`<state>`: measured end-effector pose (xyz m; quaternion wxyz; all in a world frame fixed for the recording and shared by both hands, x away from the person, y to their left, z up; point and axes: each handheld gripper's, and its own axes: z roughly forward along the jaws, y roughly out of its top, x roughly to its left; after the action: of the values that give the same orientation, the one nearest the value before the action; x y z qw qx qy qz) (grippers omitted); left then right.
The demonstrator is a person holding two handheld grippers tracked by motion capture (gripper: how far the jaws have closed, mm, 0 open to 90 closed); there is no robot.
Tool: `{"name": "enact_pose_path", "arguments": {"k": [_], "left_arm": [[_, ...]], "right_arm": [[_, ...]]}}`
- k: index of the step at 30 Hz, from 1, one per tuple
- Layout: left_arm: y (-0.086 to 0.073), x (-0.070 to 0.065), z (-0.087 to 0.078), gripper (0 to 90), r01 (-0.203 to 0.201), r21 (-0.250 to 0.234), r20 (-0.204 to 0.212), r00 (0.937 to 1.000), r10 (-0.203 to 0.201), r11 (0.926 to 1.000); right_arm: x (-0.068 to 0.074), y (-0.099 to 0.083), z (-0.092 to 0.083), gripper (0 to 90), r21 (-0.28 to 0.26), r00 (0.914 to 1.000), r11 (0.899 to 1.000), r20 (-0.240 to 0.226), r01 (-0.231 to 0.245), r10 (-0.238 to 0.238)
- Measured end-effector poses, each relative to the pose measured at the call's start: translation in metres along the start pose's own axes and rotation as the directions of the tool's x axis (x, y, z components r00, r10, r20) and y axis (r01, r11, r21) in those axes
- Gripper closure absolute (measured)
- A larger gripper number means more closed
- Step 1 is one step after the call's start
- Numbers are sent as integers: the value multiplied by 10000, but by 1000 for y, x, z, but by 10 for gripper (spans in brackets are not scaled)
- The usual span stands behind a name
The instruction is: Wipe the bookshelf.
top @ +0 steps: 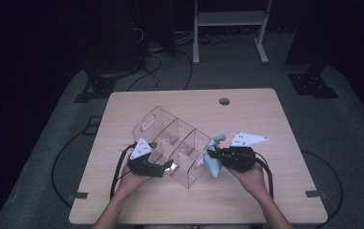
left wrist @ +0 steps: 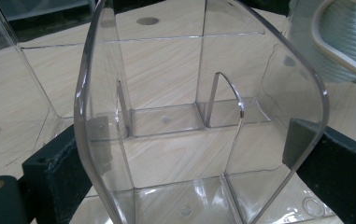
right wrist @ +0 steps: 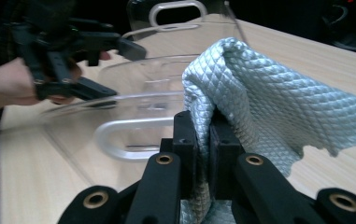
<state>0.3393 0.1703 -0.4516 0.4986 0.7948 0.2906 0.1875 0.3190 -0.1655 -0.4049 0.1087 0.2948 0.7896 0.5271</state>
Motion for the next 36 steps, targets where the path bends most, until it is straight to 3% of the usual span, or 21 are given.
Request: {"name": "enact_pose_path", "arguments": {"k": [1,4,9,16,18,21,23,26,27,30,36], "left_arm": [[0,0,0,37,-12,4,0,10000,12,10000],[0,0,0,39,-12,6,10,10000,12,10000],[0,-1,1,39,2,-29,-39,10000,-2,10000],[0,1,0,40,32,22,-52,10000,-32,10000],[0,0,0,42,36,13,-100,9999,-36,10000],[0,0,0,41,48,-21,-136,9999,-49,10000],[1,0,0,40,45,-27,-145,9999,-45,10000],[0,1,1,35,142,-27,-134,9998,-143,9999],[-1,2,0,36,165,-56,-169,9997,-166,9998],[-1,4,-1,44,301,-95,-158,9994,-302,9995],[0,3,0,43,278,-82,-227,9994,-279,9996]], "right_arm": [[4,0,1,832,-10,9999,10000,-161,50,-50],[9,2,0,832,171,9993,9992,-36,362,-362],[0,1,-3,832,25,9995,10000,322,49,-50],[19,1,3,831,65,9978,9996,-595,293,-288],[17,0,3,832,35,9978,9993,-552,381,-378],[7,-3,3,833,5,9999,9999,-11,146,-146],[7,-5,3,834,-68,10000,9999,6,79,-79],[21,-5,7,834,95,9990,9992,-222,399,-397],[27,-5,9,833,90,9974,9987,-535,498,-493],[34,-5,13,834,78,9943,9969,-739,780,-772],[21,-6,10,834,100,9990,9992,-185,398,-396]]}}
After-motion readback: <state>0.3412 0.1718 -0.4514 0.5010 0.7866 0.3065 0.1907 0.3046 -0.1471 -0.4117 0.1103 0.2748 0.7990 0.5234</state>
